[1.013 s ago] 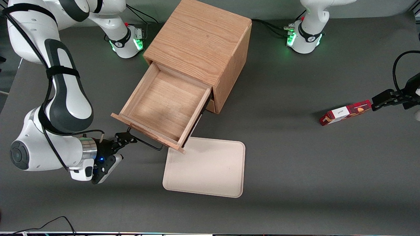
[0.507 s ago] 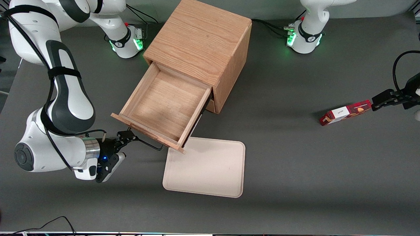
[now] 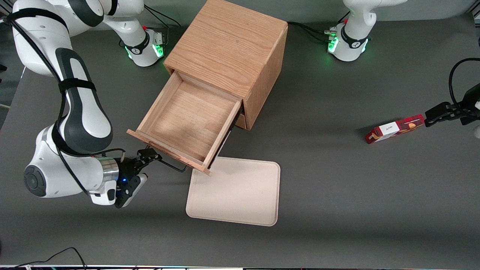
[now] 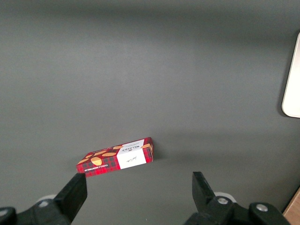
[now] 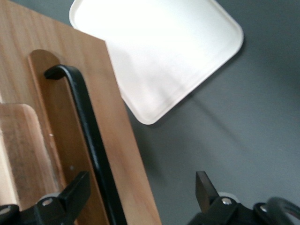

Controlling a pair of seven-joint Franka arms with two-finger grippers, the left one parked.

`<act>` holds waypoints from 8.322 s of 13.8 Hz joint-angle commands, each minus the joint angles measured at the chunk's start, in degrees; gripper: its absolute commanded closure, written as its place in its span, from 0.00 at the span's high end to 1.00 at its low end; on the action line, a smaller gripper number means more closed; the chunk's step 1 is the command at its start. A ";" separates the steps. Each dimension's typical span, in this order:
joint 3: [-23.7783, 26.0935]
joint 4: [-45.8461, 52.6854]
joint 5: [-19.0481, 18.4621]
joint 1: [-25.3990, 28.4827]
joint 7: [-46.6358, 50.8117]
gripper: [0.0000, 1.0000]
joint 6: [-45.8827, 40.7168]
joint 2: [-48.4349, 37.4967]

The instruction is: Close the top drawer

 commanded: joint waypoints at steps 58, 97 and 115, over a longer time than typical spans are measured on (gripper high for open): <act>18.20 -40.14 1.23 -1.92 17.47 1.00 12.30 -24.55; 2.85 -27.94 -14.95 -5.53 46.92 1.00 8.88 -36.41; -19.59 -31.79 -12.75 -2.80 35.14 1.00 2.72 -45.46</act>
